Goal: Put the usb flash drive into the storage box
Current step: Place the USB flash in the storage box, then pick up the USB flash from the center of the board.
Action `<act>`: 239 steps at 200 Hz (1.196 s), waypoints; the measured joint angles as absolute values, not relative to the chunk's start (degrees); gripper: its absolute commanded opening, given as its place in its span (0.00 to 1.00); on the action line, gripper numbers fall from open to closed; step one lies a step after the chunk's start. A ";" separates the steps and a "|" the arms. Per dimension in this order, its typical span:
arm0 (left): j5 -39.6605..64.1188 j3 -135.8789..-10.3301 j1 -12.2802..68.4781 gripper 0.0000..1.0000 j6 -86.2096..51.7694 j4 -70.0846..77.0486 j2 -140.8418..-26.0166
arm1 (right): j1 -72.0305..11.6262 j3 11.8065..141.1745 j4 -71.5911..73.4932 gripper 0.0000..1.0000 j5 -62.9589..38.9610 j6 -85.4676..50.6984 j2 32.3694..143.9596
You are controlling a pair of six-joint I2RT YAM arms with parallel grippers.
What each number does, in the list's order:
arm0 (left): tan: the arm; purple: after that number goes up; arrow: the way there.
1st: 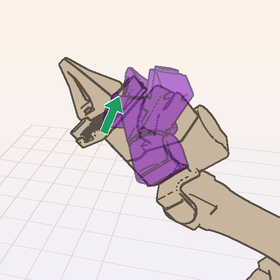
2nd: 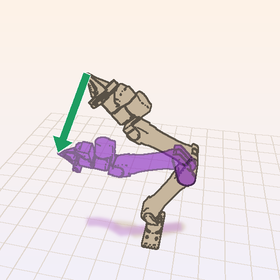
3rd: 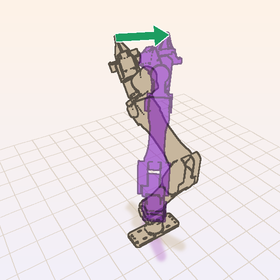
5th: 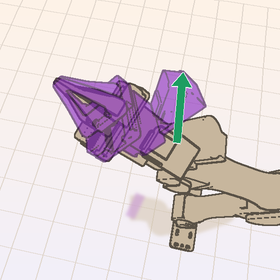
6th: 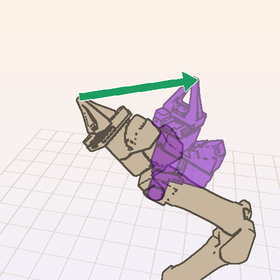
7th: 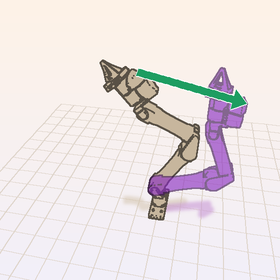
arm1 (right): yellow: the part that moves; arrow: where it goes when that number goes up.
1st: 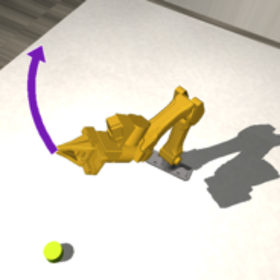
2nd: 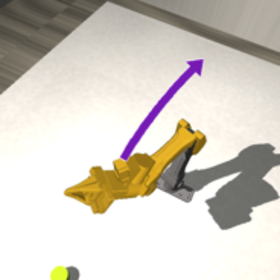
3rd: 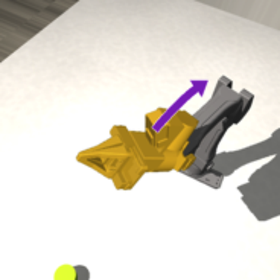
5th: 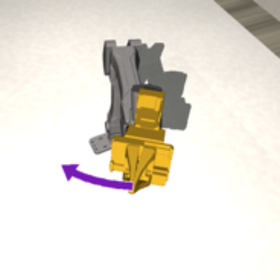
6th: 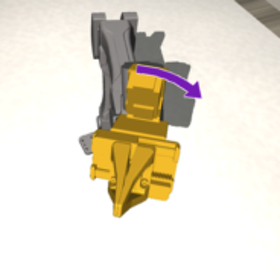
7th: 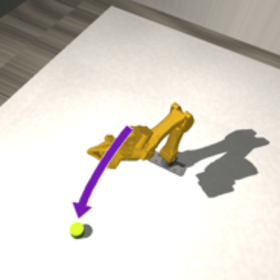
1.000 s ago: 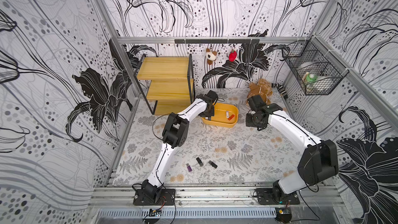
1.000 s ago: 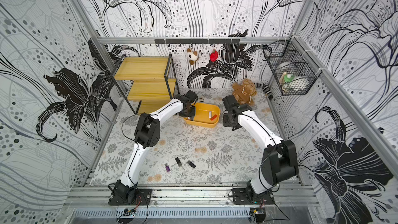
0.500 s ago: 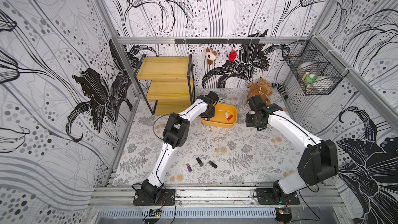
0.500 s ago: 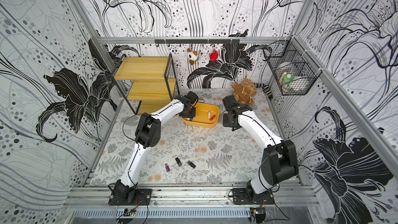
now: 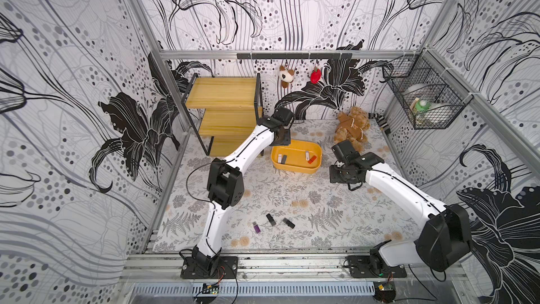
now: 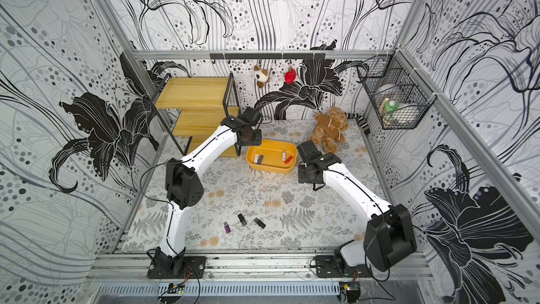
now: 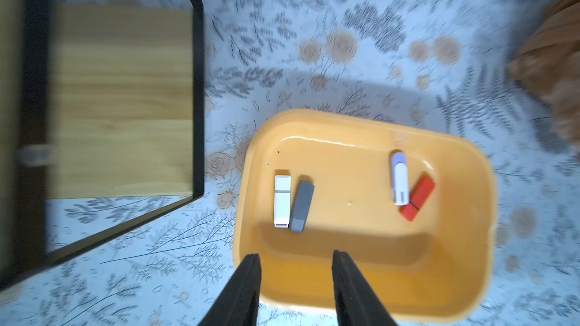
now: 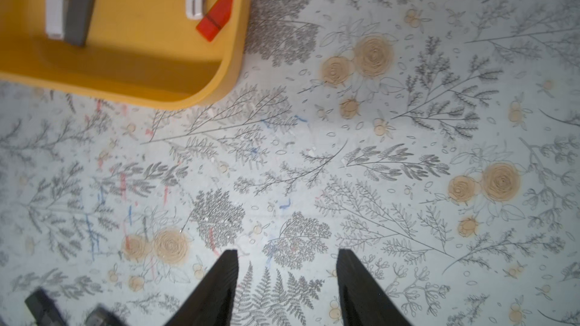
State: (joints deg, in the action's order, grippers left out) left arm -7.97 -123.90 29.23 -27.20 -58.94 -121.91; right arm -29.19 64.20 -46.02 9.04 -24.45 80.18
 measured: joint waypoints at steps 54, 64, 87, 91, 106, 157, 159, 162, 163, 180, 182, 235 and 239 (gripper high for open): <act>-10.11 -93.86 30.44 0.55 -32.56 -58.22 -95.22 | -45.06 58.72 -44.21 0.61 8.14 -27.70 80.01; -10.39 -88.03 31.05 0.56 -33.91 -58.26 -91.83 | -47.92 58.67 -43.64 0.61 7.62 -28.25 80.44; -11.31 -78.19 33.87 0.57 -37.52 -58.96 -86.04 | -53.52 58.70 -41.82 0.61 6.44 -29.15 82.98; -11.46 -76.69 34.74 0.58 -38.30 -59.02 -84.97 | -54.50 58.70 -41.47 0.61 6.15 -29.17 83.83; -11.46 -72.05 37.08 0.58 -40.80 -58.83 -81.14 | -57.21 58.76 -40.42 0.61 5.19 -29.19 86.80; -11.40 -56.80 38.59 0.60 -49.54 -58.96 -66.13 | -61.32 63.51 -38.59 0.61 2.39 -29.08 96.55; -11.40 -56.42 38.59 0.60 -49.82 -59.00 -65.69 | -61.45 63.79 -38.46 0.61 2.35 -29.08 96.90; -11.38 -56.05 38.59 0.60 -50.17 -59.05 -65.23 | -61.63 64.14 -38.26 0.61 2.28 -29.08 97.41; -11.38 -55.86 38.59 0.60 -50.37 -59.07 -64.95 | -61.67 64.23 -38.24 0.61 2.24 -29.06 97.51; -11.33 -54.68 38.61 0.60 -51.90 -59.35 -62.81 | -62.57 65.78 -37.74 0.60 1.63 -28.91 99.68; -11.33 -54.65 38.61 0.60 -52.01 -59.37 -62.67 | -62.63 65.89 -37.71 0.60 1.58 -28.91 99.83; -11.31 -52.45 38.63 0.61 -54.19 -59.59 -60.62 | -64.29 67.40 -37.21 0.60 0.62 -28.93 102.63; -11.29 -52.18 38.63 0.61 -54.26 -59.61 -60.45 | -64.36 67.40 -37.23 0.60 0.60 -28.91 102.76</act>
